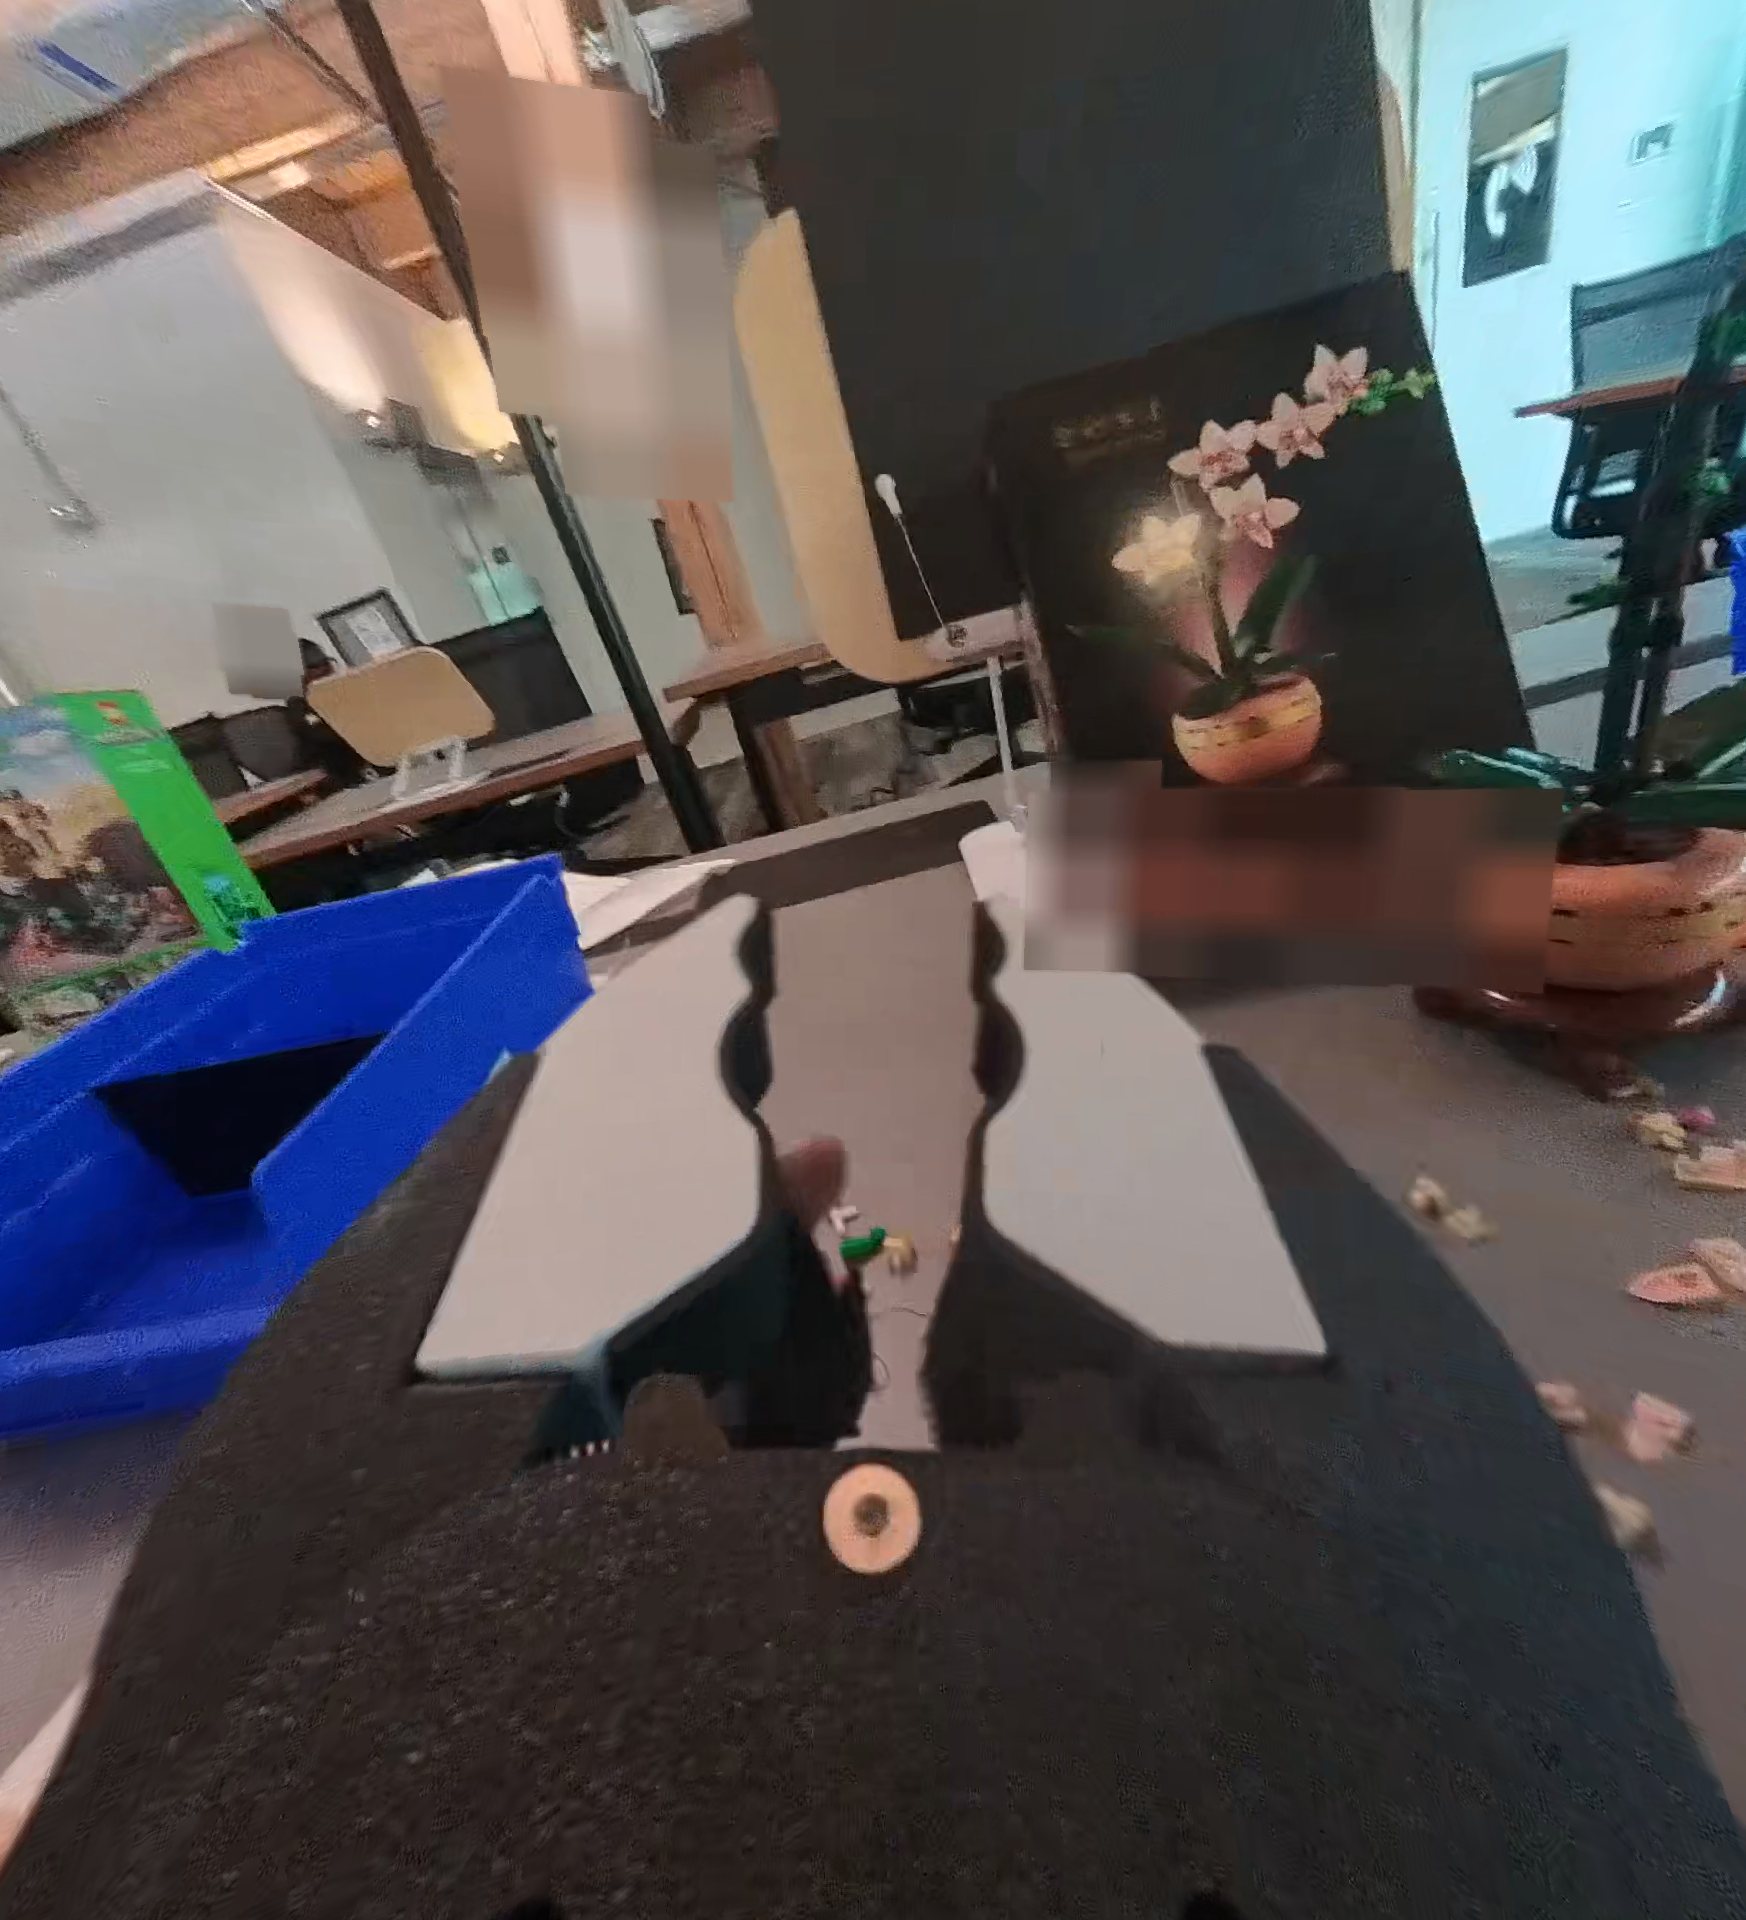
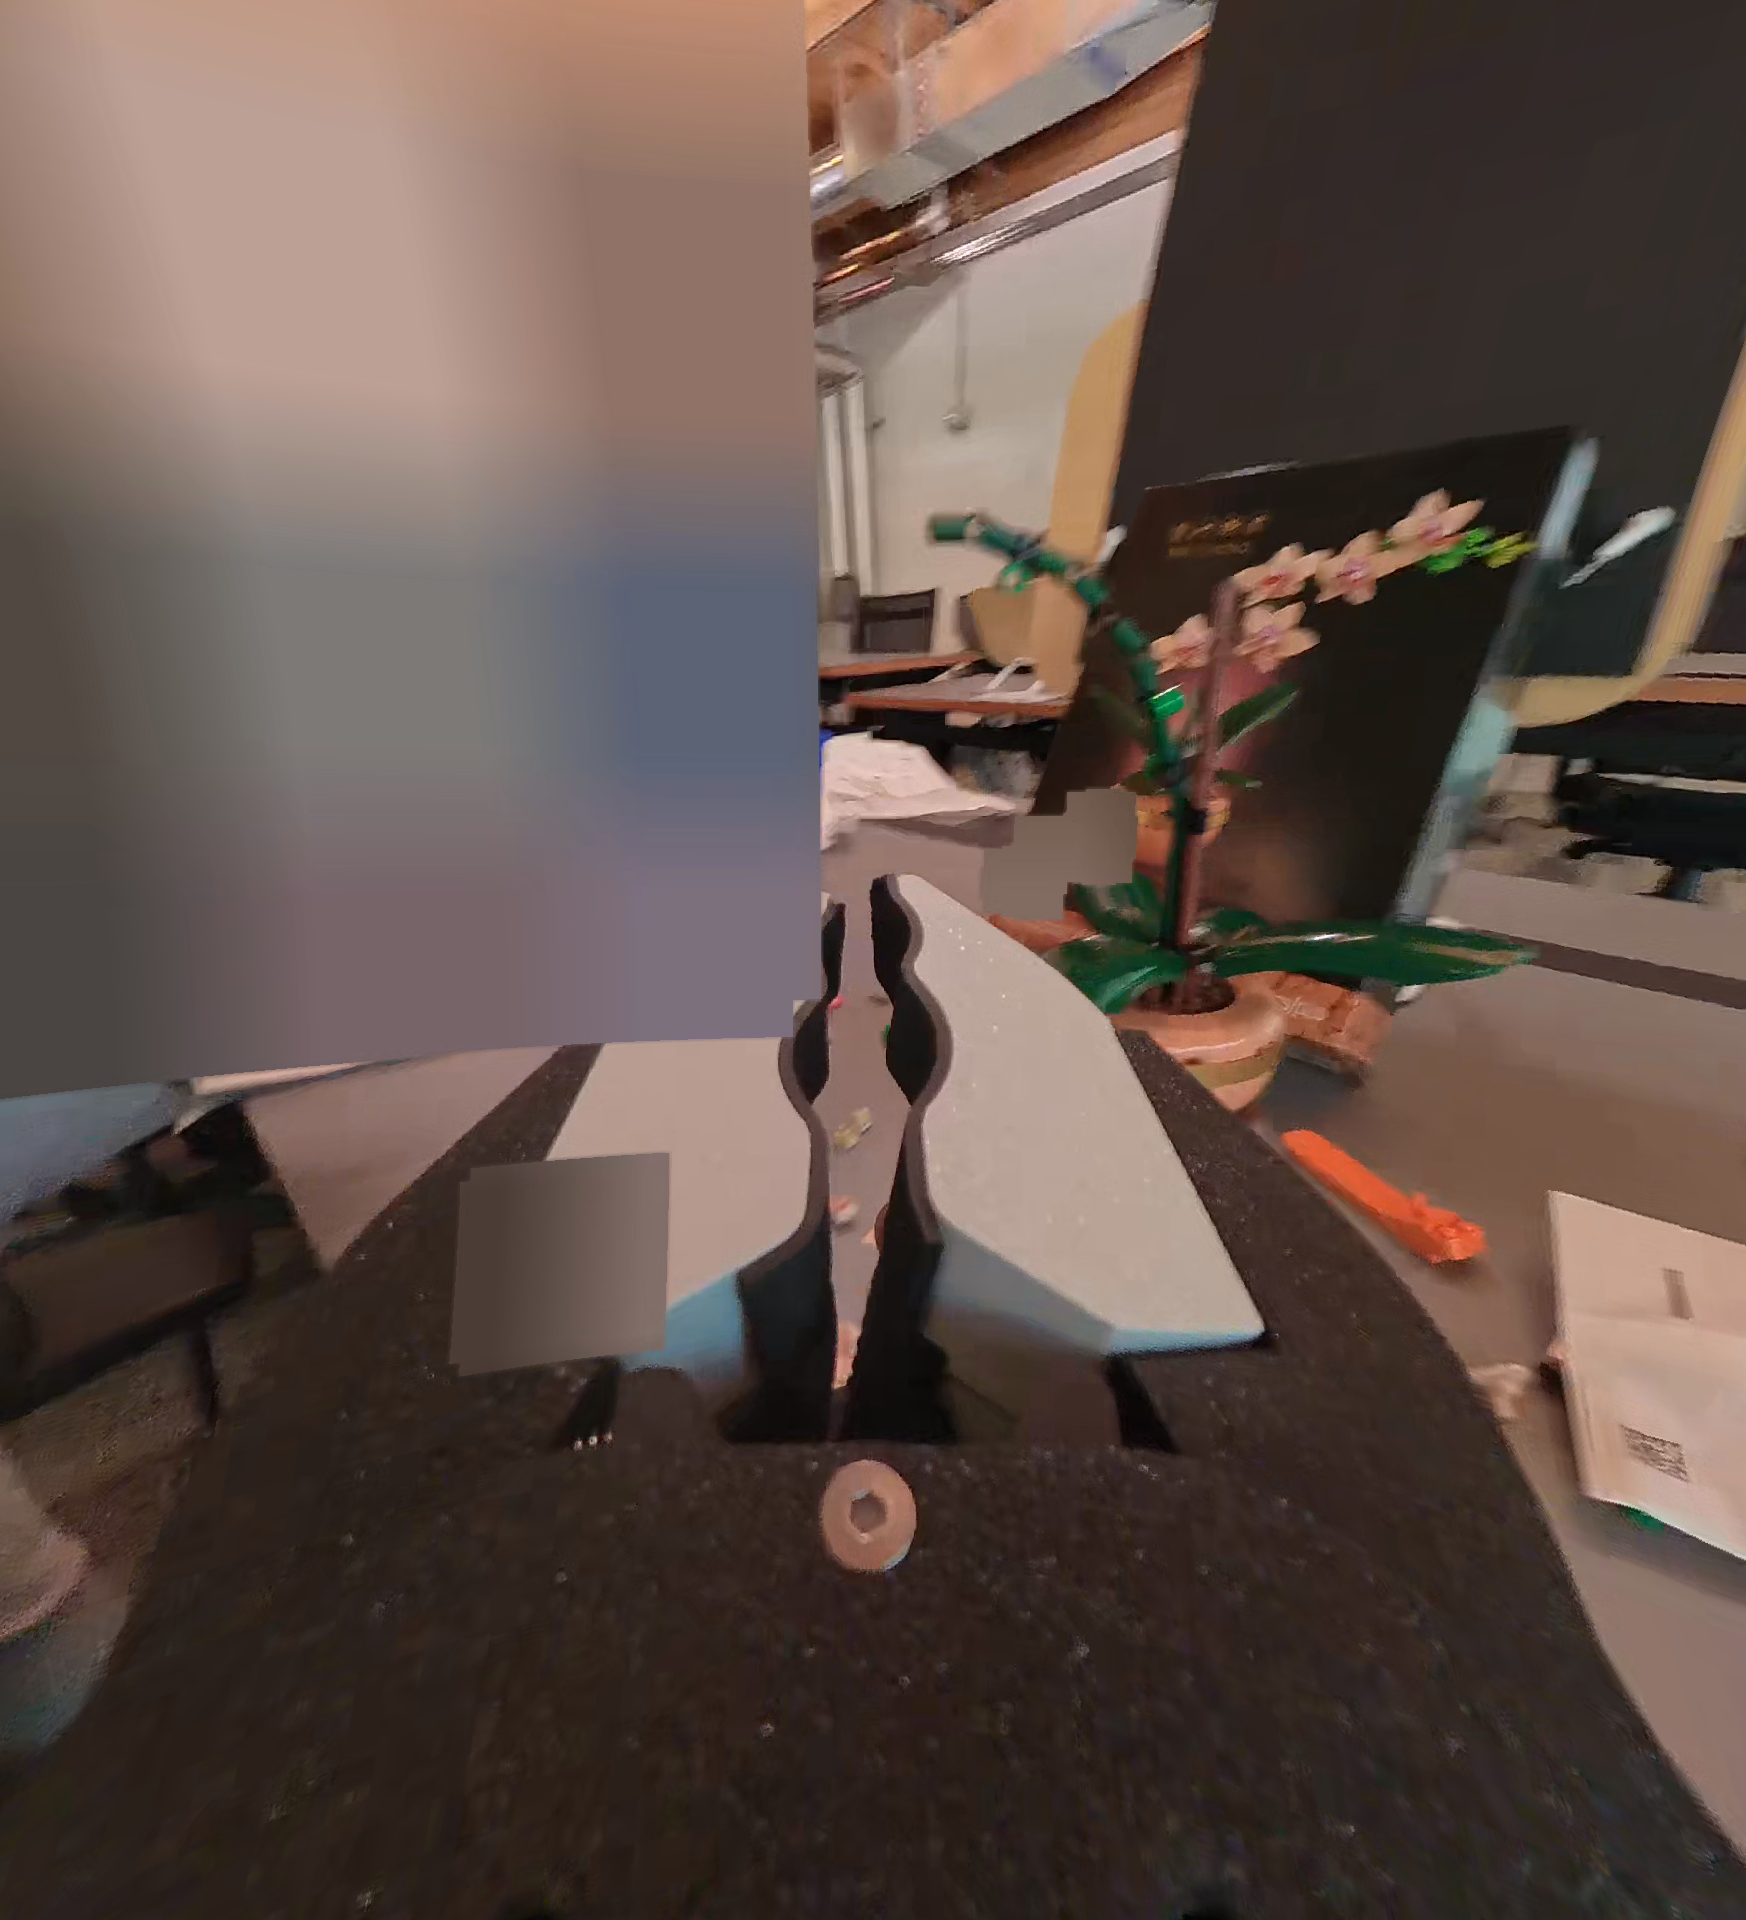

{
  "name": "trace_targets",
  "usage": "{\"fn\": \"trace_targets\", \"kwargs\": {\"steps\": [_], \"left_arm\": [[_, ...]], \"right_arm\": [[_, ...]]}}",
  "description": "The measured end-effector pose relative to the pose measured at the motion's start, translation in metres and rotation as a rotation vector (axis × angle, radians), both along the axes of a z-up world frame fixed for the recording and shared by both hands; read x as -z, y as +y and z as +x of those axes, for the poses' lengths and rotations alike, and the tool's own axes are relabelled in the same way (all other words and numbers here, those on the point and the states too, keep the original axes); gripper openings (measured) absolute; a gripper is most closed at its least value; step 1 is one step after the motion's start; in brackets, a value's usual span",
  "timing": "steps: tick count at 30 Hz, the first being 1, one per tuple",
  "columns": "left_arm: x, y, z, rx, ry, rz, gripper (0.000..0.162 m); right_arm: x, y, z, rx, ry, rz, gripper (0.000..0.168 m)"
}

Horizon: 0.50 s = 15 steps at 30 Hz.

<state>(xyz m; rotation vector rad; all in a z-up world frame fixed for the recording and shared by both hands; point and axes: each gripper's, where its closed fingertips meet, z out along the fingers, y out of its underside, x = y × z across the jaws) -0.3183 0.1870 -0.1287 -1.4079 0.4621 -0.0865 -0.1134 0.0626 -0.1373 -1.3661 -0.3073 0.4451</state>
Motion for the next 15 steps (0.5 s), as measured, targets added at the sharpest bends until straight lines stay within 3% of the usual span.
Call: {"fn": "trace_targets", "kwargs": {"steps": [1,2,4,7,13,15], "left_arm": [[-0.007,-0.002,-0.003,-0.008,-0.019,0.045,0.011],[-0.017,-0.009,0.001,0.039,-0.061,0.103,0.002],[-0.027,-0.033,0.025,0.278,-0.141,0.145,0.000],[-0.017,-0.061,0.052,0.538,-0.197,0.054,0.000],[0.018,-0.063,0.063,0.571,-0.231,-0.119,0.015],[0.025,-0.064,0.066,0.563,-0.181,-0.112,0.024]], "right_arm": [[0.007,0.001,-0.009,-0.059,-0.025,-0.030,0.005],[0.018,0.001,-0.019,-0.121,-0.063,-0.077,0.005],[0.051,-0.007,-0.041,-0.288,-0.196,-0.246,0.005],[0.112,-0.033,-0.065,-0.514,-0.433,-0.572,0.006],[0.150,-0.023,-0.090,-0.544,-0.551,-0.733,0.006],[0.143,0.023,-0.075,-0.267,-0.552,-0.651,0.007]]}}
